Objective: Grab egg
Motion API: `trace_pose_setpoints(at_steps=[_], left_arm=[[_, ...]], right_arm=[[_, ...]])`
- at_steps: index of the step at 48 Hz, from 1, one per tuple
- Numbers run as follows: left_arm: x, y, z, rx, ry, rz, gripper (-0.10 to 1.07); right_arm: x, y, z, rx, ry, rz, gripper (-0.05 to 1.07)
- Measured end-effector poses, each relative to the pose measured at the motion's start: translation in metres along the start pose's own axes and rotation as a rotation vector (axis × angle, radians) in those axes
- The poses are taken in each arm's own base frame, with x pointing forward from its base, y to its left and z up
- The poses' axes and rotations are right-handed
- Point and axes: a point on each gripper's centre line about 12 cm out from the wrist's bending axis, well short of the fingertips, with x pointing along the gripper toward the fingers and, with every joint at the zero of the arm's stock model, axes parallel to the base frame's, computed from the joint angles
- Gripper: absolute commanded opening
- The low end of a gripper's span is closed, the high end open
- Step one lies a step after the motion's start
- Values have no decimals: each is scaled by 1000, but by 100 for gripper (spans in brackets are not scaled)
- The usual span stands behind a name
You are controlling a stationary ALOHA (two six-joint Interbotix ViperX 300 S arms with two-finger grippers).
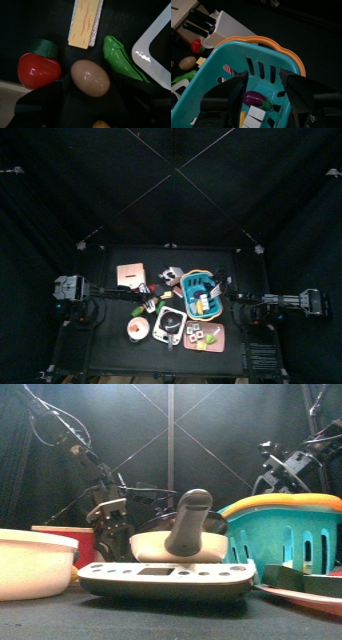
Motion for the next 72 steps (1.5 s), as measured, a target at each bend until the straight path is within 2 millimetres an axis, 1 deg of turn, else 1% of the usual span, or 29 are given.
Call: trace_pose_setpoints(at_steps=[7,13,29,41,62,66,72], left_arm=[[5,5,-2,-84,25,-7,100],[5,5,-2,-144,36,-21,100],[-2,0,-2,-299,85,-61,100],[-4,0,5,-324,75,-71,100],[-1,6,7,-339,66,-65,99],[0,7,7,-342,69,-63,96],[0,6,6,-339,70,-63,87]], right_arm=[[0,0,0,1,2,-1,87],[0,0,-1,-1,2,-1,87],[0,-1,-1,-1,2,-3,87],[1,-1,-1,2,2,-4,87],[1,-1,-1,3,2,-4,87],[1,-1,-1,2,3,-6,87],[1,-1,0,4,2,-5,87]])
